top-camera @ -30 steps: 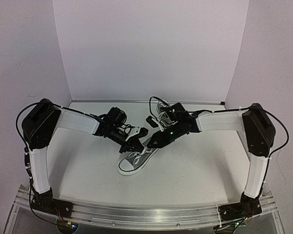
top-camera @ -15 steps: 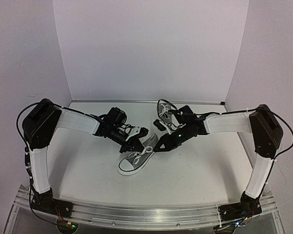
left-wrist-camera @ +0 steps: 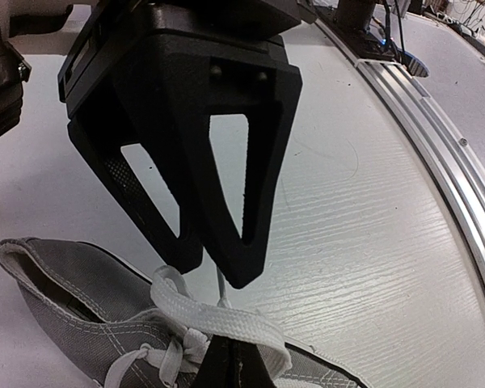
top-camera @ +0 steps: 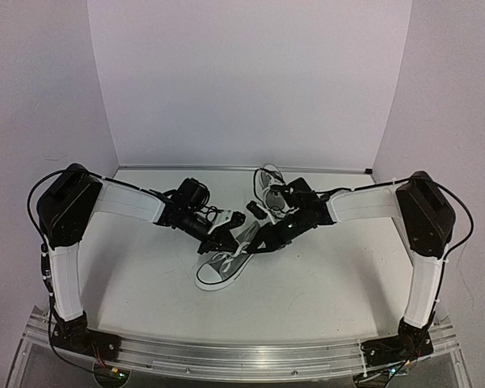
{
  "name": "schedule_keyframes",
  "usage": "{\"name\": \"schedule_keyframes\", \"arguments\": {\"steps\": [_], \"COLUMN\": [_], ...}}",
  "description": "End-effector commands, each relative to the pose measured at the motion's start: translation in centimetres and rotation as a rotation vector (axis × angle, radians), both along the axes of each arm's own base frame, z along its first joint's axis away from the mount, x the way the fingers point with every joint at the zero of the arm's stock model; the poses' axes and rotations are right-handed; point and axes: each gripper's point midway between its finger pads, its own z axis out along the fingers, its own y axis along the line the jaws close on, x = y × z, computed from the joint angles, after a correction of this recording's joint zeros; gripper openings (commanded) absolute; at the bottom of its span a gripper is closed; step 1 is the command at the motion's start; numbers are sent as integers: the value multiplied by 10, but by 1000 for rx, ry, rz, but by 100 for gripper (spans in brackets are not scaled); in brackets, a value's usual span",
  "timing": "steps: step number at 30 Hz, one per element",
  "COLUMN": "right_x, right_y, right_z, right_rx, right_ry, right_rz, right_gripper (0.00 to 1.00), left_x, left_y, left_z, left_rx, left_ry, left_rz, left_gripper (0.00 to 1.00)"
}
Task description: Tie the shoes
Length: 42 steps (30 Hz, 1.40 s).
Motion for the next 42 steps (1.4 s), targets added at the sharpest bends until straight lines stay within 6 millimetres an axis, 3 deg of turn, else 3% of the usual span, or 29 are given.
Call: {"name": "schedule_keyframes", "arguments": {"steps": [1,18,26,32,35,42], "right_x": [1,-10,-8,-11,-12,-14], "right_y": [16,16,16,13,14,16], "right_z": [16,7,9,9,7,3], "right_rx": [59,49,48,38,33,24], "right_ry": [-24,-3,-16,-20,-13,-13], "right_rz": [36,61,61,63,67,79], "right_gripper": [30,22,0,0,11,8], "left_x": [-3,1,4,8,9,11], "left_y": [-2,-5,-6,-5,-6,-8], "left_z": [5,6,7,5,6,8], "left_rx": [-27,-29,-27,-12,-16,-25], "left_ry": [-3,-9,-10,-12,-18,-18], "left_rz": [-19,-14,0,23,28,26], "left_gripper": [0,0,0,5,6,4]}}
